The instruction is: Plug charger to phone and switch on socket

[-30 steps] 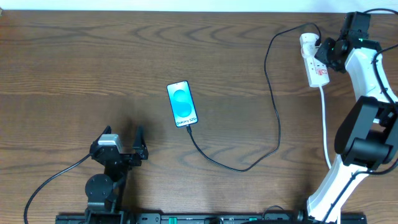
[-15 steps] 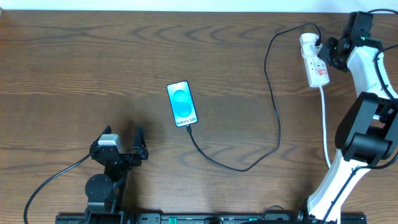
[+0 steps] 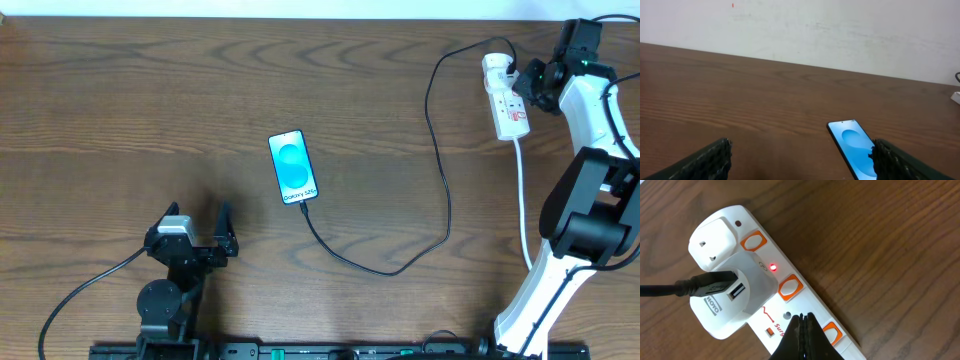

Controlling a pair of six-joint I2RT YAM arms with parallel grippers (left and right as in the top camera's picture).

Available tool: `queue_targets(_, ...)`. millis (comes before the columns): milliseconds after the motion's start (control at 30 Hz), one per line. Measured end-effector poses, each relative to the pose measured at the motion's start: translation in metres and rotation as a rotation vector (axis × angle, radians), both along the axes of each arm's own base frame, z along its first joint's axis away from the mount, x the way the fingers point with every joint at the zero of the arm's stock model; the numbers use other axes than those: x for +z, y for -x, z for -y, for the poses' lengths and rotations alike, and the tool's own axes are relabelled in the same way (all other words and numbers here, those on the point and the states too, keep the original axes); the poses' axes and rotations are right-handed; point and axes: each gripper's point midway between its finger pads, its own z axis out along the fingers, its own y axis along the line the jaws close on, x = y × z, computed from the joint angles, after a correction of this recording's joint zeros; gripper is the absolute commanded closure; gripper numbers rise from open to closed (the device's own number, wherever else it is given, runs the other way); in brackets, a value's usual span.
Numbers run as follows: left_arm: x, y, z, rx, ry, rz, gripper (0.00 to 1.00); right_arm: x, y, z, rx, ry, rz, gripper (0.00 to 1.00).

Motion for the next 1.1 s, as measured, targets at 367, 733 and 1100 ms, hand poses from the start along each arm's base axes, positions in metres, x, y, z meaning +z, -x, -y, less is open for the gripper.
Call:
queue_targets(367,0.0,0.0,0.0,0.0,0.0,0.0,0.11,-0.022,-0.001,0.0,0.002,-0.011,-0.029,0.99)
queue_targets(733,0.0,0.0,0.0,0.0,0.0,0.0,0.11,-0.036,-0.007,-0.003,0.014,-0.033,-0.026,0.99)
queue_targets(1100,0.0,0.0,0.0,0.0,0.0,0.0,0.11,-0.038,-0.011,-0.008,0.034,-0.056,-0.009,0.99)
